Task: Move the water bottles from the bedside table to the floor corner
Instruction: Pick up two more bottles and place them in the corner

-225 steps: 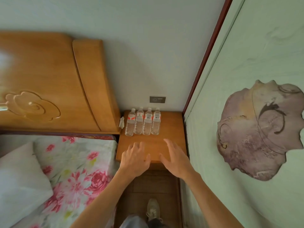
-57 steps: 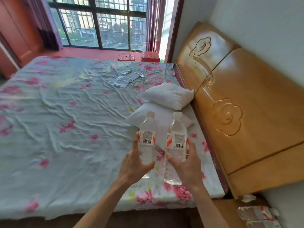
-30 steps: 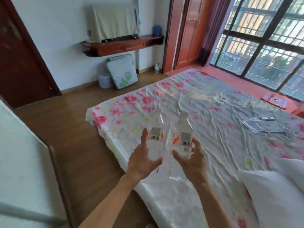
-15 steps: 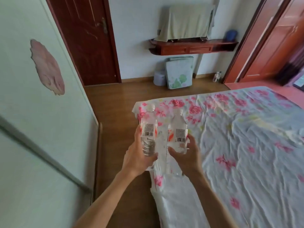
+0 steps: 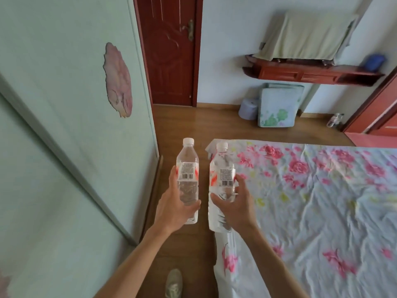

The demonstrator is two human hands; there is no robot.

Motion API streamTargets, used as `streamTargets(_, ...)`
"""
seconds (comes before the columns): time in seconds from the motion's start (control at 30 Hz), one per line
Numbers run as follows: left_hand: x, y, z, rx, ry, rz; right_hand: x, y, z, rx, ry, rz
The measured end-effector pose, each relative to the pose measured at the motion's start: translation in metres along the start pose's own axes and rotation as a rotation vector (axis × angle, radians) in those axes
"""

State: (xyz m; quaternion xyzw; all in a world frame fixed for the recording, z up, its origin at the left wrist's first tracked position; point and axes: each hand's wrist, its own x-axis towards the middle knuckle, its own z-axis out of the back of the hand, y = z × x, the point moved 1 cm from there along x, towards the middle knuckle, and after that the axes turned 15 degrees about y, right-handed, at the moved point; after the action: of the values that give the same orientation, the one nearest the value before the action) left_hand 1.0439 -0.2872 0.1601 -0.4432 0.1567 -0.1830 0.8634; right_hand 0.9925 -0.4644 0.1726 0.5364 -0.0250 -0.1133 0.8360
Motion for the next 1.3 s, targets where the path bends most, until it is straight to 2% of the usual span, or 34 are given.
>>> streamTargets(0.27,0.075,0.033,0.043,-0.106,-0.036,-0.011,0.086,0.030,-0.031,-0.039,0.036,-0.005)
streamTargets(0.7,0.179,0.055,0.097,-0.007,-0.073,0.057,0.199,0.047,-0.048,-0.014,0.062,0.022)
streamTargets(1.0,0.279,0.051,0.112,-0.039,-0.092,0.080,0.319,0.037,-0.033,0.005,0.109,0.031)
streamTargets(1.3,0.411,0.037,0.113,-0.103,-0.119,0.076,0.450,0.033,0.013,-0.002,0.161,0.050)
